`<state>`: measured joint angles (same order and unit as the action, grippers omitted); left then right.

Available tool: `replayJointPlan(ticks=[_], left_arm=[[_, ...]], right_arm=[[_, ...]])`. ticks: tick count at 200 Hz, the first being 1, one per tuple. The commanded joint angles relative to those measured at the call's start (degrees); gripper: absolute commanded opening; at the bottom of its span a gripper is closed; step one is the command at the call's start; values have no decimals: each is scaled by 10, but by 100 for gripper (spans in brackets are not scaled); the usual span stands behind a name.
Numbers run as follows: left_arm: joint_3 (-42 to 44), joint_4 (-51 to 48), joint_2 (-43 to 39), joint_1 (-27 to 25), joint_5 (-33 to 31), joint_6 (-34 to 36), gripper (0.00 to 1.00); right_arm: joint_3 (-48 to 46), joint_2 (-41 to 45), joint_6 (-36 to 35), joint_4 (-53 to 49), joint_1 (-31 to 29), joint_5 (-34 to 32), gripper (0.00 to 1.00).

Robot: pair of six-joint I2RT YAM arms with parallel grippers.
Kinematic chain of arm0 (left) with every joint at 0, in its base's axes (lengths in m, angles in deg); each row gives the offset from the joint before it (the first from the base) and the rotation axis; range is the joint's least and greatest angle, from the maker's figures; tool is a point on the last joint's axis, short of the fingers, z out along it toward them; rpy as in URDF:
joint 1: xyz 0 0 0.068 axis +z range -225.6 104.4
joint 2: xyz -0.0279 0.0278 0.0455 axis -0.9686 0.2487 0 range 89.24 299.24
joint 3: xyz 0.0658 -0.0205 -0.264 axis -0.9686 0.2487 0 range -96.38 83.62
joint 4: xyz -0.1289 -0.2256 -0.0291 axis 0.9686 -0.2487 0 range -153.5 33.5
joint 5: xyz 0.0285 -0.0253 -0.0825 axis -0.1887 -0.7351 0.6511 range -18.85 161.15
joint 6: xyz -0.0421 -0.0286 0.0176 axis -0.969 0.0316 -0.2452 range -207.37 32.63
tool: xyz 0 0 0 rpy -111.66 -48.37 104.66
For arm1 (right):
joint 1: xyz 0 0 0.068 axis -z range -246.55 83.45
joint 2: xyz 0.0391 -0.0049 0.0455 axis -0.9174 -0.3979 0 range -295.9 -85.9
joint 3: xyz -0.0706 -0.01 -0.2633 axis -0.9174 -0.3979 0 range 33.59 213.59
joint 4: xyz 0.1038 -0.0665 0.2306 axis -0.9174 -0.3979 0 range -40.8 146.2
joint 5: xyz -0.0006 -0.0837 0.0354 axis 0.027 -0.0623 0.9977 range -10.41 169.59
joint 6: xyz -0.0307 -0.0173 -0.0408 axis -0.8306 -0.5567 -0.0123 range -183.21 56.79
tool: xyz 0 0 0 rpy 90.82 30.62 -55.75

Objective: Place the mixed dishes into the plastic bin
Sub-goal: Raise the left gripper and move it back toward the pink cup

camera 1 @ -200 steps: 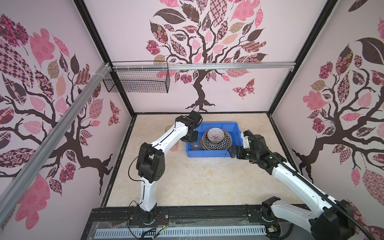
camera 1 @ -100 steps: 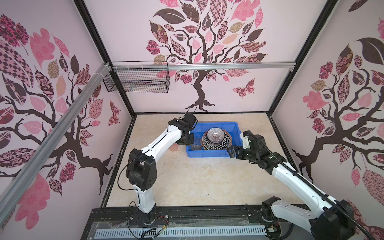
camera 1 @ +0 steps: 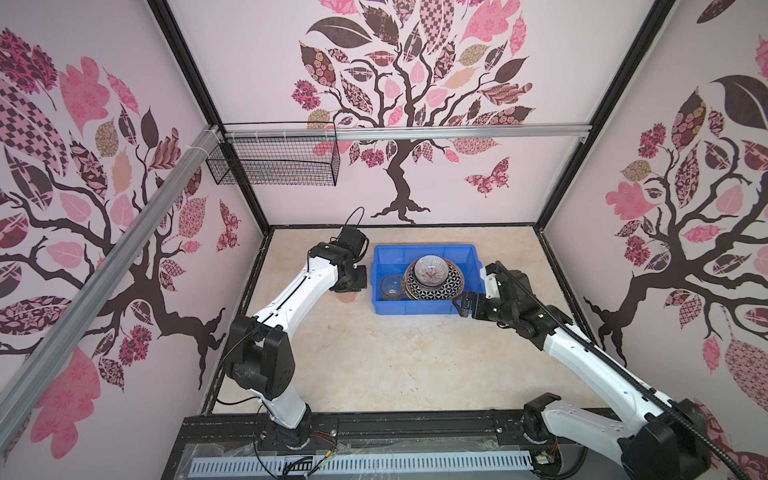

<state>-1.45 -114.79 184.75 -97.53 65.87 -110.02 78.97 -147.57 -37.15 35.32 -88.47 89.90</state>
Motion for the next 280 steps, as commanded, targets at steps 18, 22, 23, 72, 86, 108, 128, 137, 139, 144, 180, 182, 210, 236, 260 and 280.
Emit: replayJointPlan(ticks=[18,22,23,72,86,108,128,137,139,144,180,182,210,236,260,280], left_arm=[[27,25,-8,6,0,-9,23],[29,26,-8,7,0,-10,23],[30,26,-8,8,0,-10,23],[68,43,-38,63,35,-21,24],[77,44,-48,78,37,-21,24],[88,47,-56,96,38,-22,24],[96,48,-63,116,50,-25,24],[104,52,-70,127,58,-28,24],[106,54,-73,130,59,-29,24],[112,60,-77,137,65,-31,24],[126,67,-95,165,76,-29,24],[125,66,-95,165,74,-28,24],[126,64,-102,172,57,-22,24],[119,59,-107,197,78,-18,25],[110,51,-115,215,76,-9,25],[114,57,-119,218,70,-6,26]], right_arm=[[16,-12,15,2,3,38,100],[16,-11,14,2,3,37,100],[16,-11,14,2,3,37,100],[15,-21,19,19,3,36,100],[21,-31,24,26,3,42,100],[29,-47,25,34,3,51,100],[32,-61,25,38,3,48,100],[36,-71,27,38,3,46,100],[37,-73,27,38,3,46,100],[41,-79,27,37,4,48,100],[59,-100,27,45,0,50,100],[59,-100,28,46,0,50,100],[76,-114,27,44,-3,44,100],[100,-136,27,36,-15,22,100],[134,-165,18,18,-40,6,100],[146,-178,17,12,-57,-9,100]])
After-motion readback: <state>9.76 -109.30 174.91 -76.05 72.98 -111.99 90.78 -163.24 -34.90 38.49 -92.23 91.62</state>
